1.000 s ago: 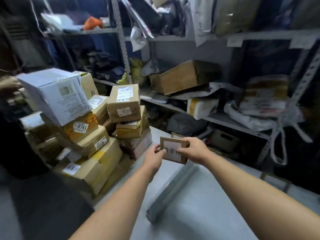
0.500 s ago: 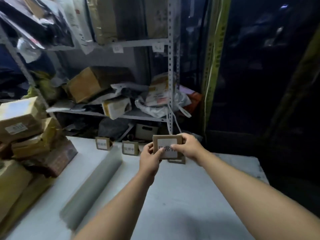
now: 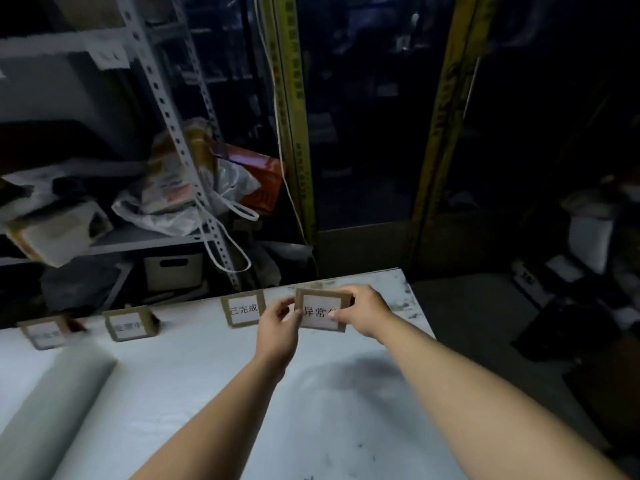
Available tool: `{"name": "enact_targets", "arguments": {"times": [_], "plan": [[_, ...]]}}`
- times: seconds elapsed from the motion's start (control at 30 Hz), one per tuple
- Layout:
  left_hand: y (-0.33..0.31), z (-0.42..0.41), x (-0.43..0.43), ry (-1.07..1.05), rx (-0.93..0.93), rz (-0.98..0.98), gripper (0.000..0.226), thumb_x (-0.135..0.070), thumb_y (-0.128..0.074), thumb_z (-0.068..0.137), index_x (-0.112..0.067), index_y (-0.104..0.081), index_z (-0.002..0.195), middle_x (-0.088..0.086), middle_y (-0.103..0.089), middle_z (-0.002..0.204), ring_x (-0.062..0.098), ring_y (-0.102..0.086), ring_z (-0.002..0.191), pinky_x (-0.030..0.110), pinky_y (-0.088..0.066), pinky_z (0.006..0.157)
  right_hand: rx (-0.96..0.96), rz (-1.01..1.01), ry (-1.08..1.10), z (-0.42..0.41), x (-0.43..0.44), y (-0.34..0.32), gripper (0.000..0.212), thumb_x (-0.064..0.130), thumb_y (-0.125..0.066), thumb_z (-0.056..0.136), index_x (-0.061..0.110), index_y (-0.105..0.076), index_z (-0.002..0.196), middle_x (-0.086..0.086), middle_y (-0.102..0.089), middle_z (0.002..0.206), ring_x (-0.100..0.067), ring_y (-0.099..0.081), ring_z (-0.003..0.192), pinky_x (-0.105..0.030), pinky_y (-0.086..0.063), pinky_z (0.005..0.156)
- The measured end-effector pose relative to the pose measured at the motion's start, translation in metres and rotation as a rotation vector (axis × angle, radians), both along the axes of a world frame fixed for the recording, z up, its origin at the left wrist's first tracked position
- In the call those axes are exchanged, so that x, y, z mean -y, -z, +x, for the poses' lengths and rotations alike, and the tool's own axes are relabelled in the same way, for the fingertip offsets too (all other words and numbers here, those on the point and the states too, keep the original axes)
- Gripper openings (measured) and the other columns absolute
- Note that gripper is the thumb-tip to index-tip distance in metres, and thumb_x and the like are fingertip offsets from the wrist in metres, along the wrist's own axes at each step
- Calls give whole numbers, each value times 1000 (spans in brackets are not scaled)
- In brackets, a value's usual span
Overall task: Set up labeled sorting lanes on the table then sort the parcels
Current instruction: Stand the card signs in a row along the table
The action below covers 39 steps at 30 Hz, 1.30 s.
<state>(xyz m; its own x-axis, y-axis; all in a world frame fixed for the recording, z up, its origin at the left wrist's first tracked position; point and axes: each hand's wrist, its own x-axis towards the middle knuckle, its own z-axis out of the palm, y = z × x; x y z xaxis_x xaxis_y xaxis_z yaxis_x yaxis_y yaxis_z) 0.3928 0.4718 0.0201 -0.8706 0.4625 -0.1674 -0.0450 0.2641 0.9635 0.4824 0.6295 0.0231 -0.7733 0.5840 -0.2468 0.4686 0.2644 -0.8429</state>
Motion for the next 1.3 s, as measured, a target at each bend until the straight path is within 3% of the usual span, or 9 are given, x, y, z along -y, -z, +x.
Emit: {"name": "enact_targets", "arguments": {"times": [0.23,0.37,0.53,0.77,0.97,1.2,1.3], "plan": [[11,-20,-18,-50,285,114,28,3,-57,94,-18,-62,113,-1,-63,116,14,-60,103,34,-48,85,32,-41,144,-28,-57,25,46,3,-82,83,20,-68,123,-4,-72,112,-22,-68,109,-34,-59,87],[19,-30,-37,-96,309,98,26,2,-55,95,-19,-62,109,2,-65,110,14,-61,99,31,-46,78,86,-24,43,-53,-59,37,47,5,-80,85,22,-66,127,-3,-71,117,-20,-65,112,-34,-58,94],[31,-34,-47,-62,316,76,27,5,-52,94,-19,-63,97,-1,-68,92,17,-60,89,34,-46,80,126,5,8,-78,-67,58,43,8,-74,91,20,-59,130,-4,-67,124,-21,-61,119,-32,-53,95],[65,-56,-52,-106,388,34,25,2,-56,92,-17,-64,106,1,-64,100,16,-59,90,33,-46,79,134,-37,41,-101,-81,85,40,8,-71,94,20,-55,128,-7,-65,127,-25,-61,122,-36,-57,98],[84,-56,-47,-142,429,7,24,2,-55,93,-18,-65,101,1,-63,94,17,-57,86,30,-44,74,169,-11,6,-108,-84,106,39,7,-69,96,18,-55,130,-7,-65,127,-24,-61,121,-27,-52,93],[77,-57,-64,-91,398,19,26,3,-54,92,-19,-65,99,-10,-64,83,12,-57,82,30,-43,74,157,-42,-11,-108,-85,112,48,0,-66,94,19,-51,135,-7,-59,129,-24,-58,121,-34,-57,98],[70,-55,-69,-83,390,26,26,3,-54,92,-19,-65,99,-12,-64,80,11,-57,81,32,-42,75,147,-22,-9,-107,-86,109,37,-1,-65,93,22,-57,121,-4,-61,120,-26,-61,119,-38,-59,95]]}}
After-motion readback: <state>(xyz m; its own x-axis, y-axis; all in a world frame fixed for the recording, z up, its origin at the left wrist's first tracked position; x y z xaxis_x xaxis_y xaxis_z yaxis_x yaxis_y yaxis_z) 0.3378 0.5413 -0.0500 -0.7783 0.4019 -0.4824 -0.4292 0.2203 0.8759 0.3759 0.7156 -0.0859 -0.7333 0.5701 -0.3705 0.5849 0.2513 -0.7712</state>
